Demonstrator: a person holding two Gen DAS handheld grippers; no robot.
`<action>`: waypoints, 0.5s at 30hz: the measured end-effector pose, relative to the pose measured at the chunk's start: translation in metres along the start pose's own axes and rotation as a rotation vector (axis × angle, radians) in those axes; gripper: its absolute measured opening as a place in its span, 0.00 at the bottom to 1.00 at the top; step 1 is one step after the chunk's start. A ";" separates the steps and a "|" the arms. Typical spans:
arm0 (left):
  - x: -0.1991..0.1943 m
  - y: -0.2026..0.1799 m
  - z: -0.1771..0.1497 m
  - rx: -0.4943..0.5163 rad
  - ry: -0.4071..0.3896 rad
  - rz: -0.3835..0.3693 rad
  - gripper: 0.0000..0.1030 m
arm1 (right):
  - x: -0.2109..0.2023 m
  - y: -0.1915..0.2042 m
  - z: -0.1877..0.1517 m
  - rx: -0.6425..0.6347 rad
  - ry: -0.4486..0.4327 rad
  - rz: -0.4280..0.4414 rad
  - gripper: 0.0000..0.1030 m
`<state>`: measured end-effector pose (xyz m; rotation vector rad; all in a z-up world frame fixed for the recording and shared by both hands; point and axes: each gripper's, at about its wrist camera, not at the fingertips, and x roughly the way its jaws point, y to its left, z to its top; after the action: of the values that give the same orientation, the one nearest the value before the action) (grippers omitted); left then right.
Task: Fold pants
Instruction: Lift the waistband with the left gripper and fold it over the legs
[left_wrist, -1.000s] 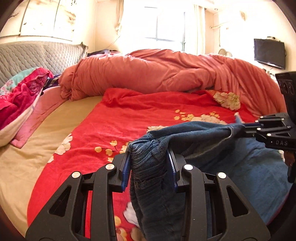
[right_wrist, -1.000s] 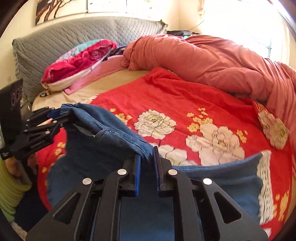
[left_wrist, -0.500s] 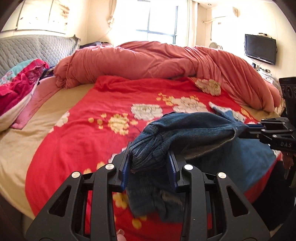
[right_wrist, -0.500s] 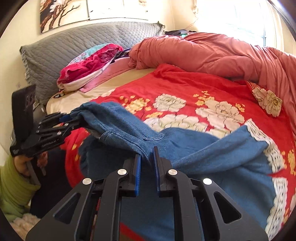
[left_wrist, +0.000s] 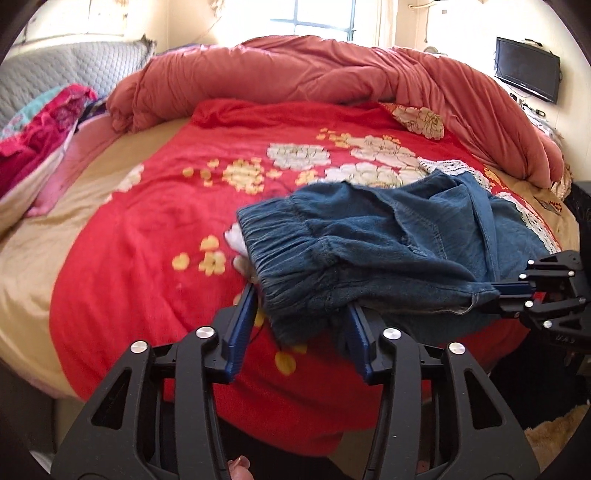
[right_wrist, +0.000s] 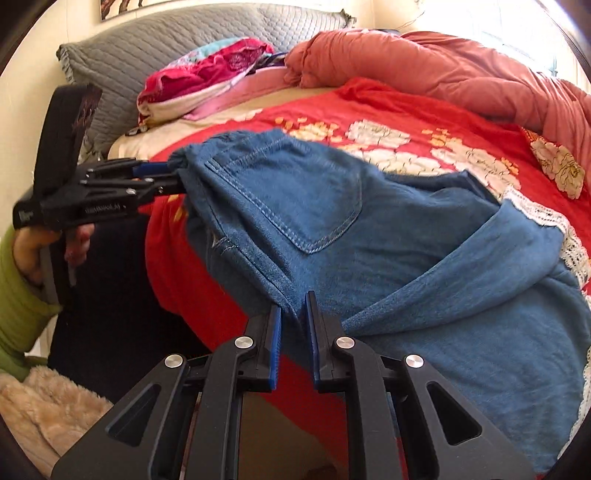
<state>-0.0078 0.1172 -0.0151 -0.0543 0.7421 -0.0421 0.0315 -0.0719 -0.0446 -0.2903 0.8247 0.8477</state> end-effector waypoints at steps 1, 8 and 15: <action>0.000 0.004 -0.003 -0.017 0.012 -0.011 0.41 | 0.000 0.000 -0.001 0.001 0.000 0.004 0.11; -0.020 0.024 -0.016 -0.092 0.047 0.015 0.46 | 0.004 0.004 -0.005 -0.017 0.017 0.017 0.12; -0.041 -0.002 0.027 -0.081 -0.039 -0.111 0.46 | 0.008 0.008 -0.008 -0.014 0.027 0.035 0.15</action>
<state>-0.0199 0.1185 0.0328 -0.1727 0.7008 -0.1164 0.0239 -0.0664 -0.0554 -0.3014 0.8513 0.8841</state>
